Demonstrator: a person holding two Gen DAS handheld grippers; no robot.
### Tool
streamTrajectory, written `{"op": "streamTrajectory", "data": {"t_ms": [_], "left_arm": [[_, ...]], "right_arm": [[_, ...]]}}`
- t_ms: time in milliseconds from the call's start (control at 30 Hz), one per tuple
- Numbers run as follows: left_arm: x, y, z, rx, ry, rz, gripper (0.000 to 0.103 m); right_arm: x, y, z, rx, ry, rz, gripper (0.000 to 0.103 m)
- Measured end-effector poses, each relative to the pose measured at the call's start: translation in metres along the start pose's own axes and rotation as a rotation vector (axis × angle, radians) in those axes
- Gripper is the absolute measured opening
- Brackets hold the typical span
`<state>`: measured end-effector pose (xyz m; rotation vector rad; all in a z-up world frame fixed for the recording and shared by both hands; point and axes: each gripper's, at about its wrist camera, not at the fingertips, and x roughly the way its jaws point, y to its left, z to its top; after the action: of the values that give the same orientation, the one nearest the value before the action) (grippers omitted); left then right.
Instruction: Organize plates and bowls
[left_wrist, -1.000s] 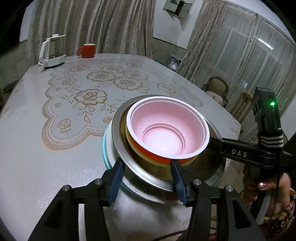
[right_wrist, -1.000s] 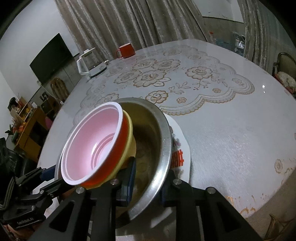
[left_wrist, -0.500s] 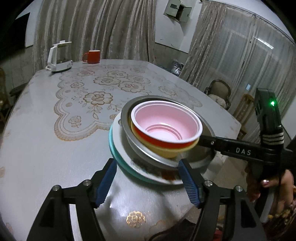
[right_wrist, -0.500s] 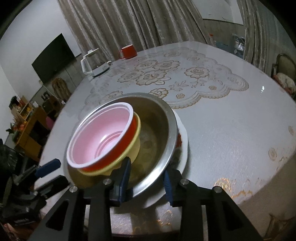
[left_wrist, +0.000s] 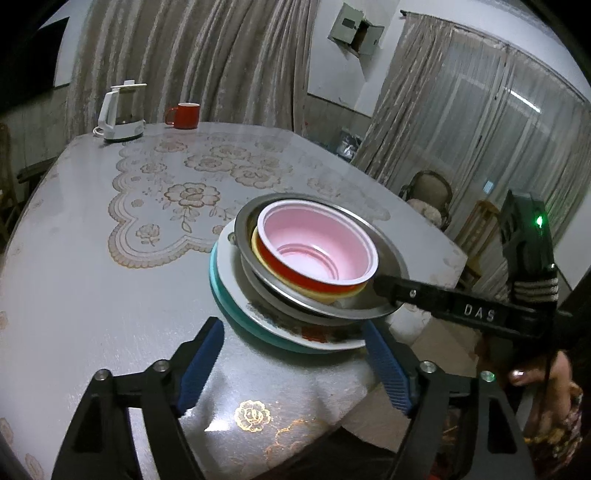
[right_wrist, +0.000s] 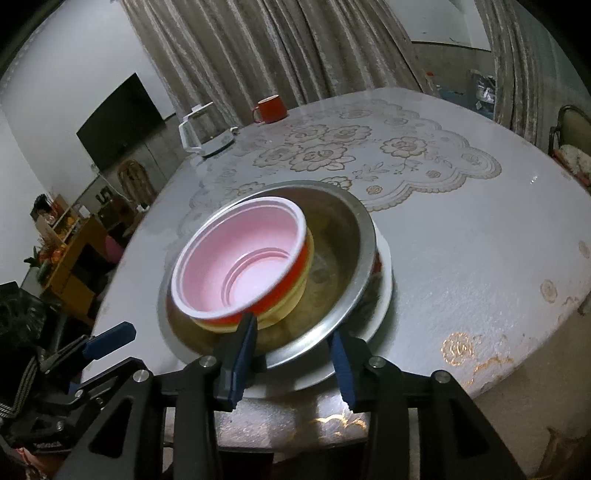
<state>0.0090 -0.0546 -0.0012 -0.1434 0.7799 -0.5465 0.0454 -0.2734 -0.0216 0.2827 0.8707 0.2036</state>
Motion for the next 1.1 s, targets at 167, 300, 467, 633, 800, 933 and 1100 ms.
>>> {"op": "streamTrajectory", "data": {"t_ms": [167,300,467,633,800,933,1100], "left_arm": [[-0.009,-0.002,0.006,-0.004,-0.034,0.083,0.101],[-0.013,-0.012,0.007,0.052,-0.072,0.176,0.103],[-0.019,-0.016,0.004,0.081,-0.1,0.242,0.103],[-0.027,-0.017,0.001,0.062,-0.134,0.318,0.103],[-0.028,-0.015,-0.004,0.045,-0.122,0.379,0.103],[-0.025,-0.019,-0.009,0.063,-0.119,0.457,0.103],[-0.021,-0.024,-0.011,0.095,-0.119,0.509,0.103]], "right_arm": [[-0.017,0.007,-0.007,-0.037,-0.043,-0.054,0.041],[-0.033,0.024,-0.017,-0.123,-0.105,-0.111,0.041],[-0.045,0.042,-0.029,-0.169,-0.164,-0.143,0.041],[-0.049,0.051,-0.039,-0.186,-0.188,-0.196,0.042],[-0.056,0.05,-0.045,-0.172,-0.216,-0.244,0.042],[-0.062,0.052,-0.049,-0.17,-0.24,-0.263,0.045],[-0.064,0.053,-0.05,-0.168,-0.247,-0.27,0.05]]}}
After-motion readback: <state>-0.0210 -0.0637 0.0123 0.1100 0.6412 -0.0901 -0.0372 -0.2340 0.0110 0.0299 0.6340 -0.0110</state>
